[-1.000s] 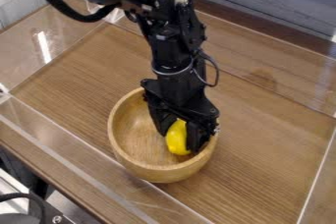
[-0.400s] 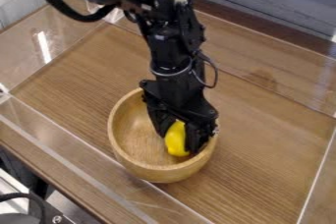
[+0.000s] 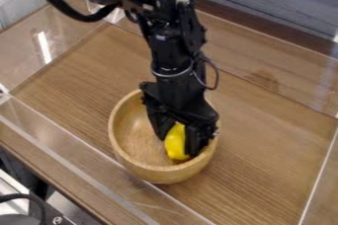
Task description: Remove the lemon from inside the brown bowl and put it on the table
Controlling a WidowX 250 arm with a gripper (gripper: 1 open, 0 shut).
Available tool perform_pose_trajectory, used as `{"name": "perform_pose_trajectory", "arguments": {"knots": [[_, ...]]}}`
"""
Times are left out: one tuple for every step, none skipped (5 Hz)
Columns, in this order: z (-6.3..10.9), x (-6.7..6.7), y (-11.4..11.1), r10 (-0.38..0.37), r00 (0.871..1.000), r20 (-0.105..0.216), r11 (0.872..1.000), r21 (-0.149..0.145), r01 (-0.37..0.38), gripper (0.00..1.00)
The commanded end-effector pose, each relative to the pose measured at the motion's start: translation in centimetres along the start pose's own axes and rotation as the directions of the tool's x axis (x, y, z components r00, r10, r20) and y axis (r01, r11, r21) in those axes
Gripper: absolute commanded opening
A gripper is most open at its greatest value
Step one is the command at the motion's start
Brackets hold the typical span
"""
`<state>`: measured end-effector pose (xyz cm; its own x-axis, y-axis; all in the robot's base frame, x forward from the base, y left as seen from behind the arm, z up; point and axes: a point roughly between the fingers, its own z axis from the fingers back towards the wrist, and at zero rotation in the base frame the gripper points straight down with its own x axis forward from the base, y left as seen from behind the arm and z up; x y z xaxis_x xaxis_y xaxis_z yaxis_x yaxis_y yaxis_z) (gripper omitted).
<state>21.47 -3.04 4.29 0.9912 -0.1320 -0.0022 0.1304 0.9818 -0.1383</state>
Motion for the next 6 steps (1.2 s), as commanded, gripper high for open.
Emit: {"name": "perform_pose_trajectory", "arguments": {"knots": [[0.9,0.4,0.0,-0.004,1.000,0.029,1.000,0.004,0.004,0.00],[1.1,0.4,0.0,-0.006,1.000,0.029,1.000,0.003,0.005,0.00],[1.3,0.5,0.0,-0.007,1.000,0.029,1.000,0.002,0.007,0.00],[1.5,0.5,0.0,-0.009,1.000,0.029,1.000,0.001,0.009,0.00],[1.8,0.5,0.0,-0.012,0.999,0.031,1.000,0.000,0.012,0.00],[2.1,0.6,0.0,-0.015,0.999,0.033,1.000,-0.002,0.015,0.00]]}}
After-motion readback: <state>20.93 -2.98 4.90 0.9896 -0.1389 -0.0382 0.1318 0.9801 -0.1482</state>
